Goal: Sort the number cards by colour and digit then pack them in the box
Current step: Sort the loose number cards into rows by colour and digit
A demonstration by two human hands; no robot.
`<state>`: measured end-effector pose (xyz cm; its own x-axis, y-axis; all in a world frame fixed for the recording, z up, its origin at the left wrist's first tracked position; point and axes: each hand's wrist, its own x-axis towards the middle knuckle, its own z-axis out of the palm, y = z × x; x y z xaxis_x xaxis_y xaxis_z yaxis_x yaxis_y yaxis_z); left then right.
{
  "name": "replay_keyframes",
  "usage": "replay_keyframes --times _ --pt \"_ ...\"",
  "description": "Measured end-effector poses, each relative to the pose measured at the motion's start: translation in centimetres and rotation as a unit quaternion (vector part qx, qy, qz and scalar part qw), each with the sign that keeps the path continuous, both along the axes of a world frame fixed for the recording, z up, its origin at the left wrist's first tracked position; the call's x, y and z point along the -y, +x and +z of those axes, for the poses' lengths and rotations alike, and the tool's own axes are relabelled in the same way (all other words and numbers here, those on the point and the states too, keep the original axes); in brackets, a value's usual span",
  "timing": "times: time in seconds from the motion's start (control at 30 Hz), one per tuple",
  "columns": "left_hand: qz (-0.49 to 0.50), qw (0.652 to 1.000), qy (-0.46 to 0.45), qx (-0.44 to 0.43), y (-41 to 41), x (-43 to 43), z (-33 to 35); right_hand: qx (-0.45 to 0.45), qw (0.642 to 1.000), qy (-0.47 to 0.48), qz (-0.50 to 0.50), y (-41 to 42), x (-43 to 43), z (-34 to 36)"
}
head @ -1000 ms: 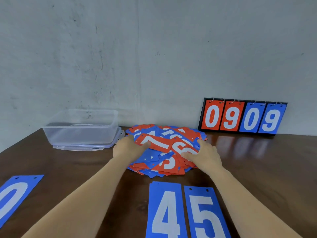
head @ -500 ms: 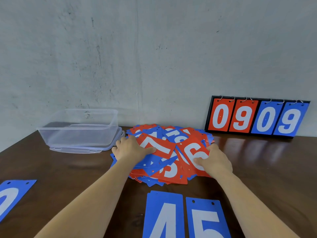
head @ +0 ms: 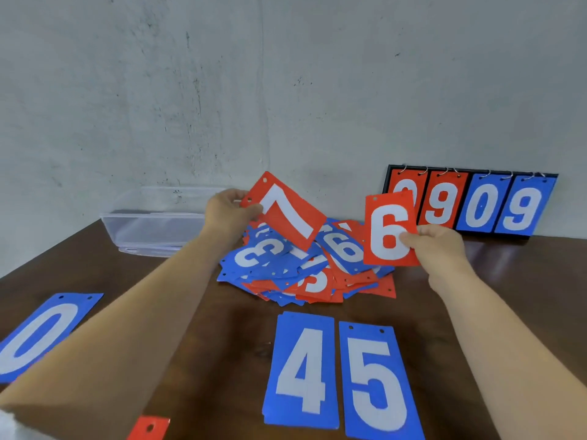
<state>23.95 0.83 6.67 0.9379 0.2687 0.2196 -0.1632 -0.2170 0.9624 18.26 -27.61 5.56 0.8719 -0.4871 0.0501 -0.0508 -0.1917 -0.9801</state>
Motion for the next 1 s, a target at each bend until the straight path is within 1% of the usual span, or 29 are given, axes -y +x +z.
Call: replay_keyframes --times 0.07,0.13,0.23,0.33,0.47,0.6,0.73,0.9,1.0 --pt "-0.012 1.000 -0.012 0.009 -2.1 -0.6 1.6 0.007 0.999 0.023 0.030 -1.2 -0.6 0.7" --pt "-0.009 1.000 0.006 0.011 -3.9 -1.4 2.5 0.006 0.998 0.020 0.059 -2.3 -1.5 1.1" --pt "0.012 0.999 0.031 0.018 -6.4 -3.1 2.9 0.011 0.996 0.015 0.090 -3.8 -2.7 1.4" --pt "0.006 0.999 0.039 0.019 -9.0 -4.4 2.7 0.019 0.994 0.016 0.102 -5.5 -3.6 1.4" --pt "-0.008 0.998 0.056 0.012 -12.3 -5.8 2.1 0.024 0.996 0.014 0.090 -9.2 -4.4 1.0" --pt "-0.030 0.999 0.032 0.012 -15.4 -6.5 1.6 0.013 0.997 0.019 0.068 -13.9 -4.4 0.2" --pt "-0.076 0.997 0.009 -0.012 -18.1 -6.8 0.5 -0.003 0.999 0.014 0.044 -19.7 -4.4 -1.0" --pt "-0.106 0.994 0.017 -0.023 -20.7 -6.9 -1.9 -0.015 0.999 0.029 -0.019 -26.2 -3.5 -3.0" --pt "-0.120 0.992 0.010 -0.033 -21.9 -6.2 -3.1 -0.057 0.996 -0.043 -0.049 -29.3 -2.3 -4.1"
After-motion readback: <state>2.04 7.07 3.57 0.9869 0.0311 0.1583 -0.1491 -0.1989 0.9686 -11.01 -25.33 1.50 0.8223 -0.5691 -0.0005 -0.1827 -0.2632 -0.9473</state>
